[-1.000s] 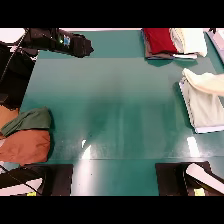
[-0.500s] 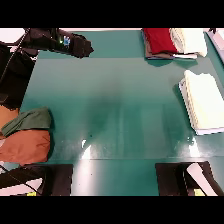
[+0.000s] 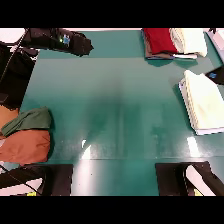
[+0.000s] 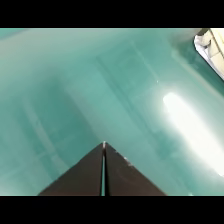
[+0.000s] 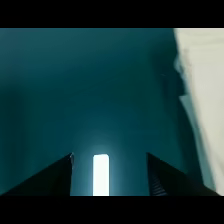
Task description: Fold the shirts.
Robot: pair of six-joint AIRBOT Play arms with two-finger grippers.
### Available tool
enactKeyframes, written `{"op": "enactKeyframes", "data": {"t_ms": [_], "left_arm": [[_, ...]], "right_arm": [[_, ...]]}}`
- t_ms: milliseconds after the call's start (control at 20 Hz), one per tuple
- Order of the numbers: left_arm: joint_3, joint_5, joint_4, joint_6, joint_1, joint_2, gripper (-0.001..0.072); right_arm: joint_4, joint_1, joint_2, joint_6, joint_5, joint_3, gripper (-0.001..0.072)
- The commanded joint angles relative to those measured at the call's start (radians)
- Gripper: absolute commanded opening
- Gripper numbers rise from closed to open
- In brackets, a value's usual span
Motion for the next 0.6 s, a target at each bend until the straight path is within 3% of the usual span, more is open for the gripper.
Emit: {"op": "enactKeyframes", "data": {"t_ms": [0,50,150,550], "left_arm": [[0.000,0.044,0.000,0.000,0.001,0.000,0.0023],[0.000,0.058,0.000,0.000,0.001,0.000,0.0023],[0.000,0.085,-0.001,0.000,0.001,0.000,0.0023],[0.000,0.108,-0.001,0.000,0.001,0.000,0.0022]], "right_arm": [[-0.003,0.271,-0.010,-0.001,-0.075,0.024,0.0403],[-0.015,0.335,-0.017,-0.002,-0.086,0.024,0.0304],[-0.014,0.426,-0.037,-0.002,-0.090,0.024,0.0016],[-0.010,0.544,-0.117,-0.001,-0.076,0.024,0.0016]]}}
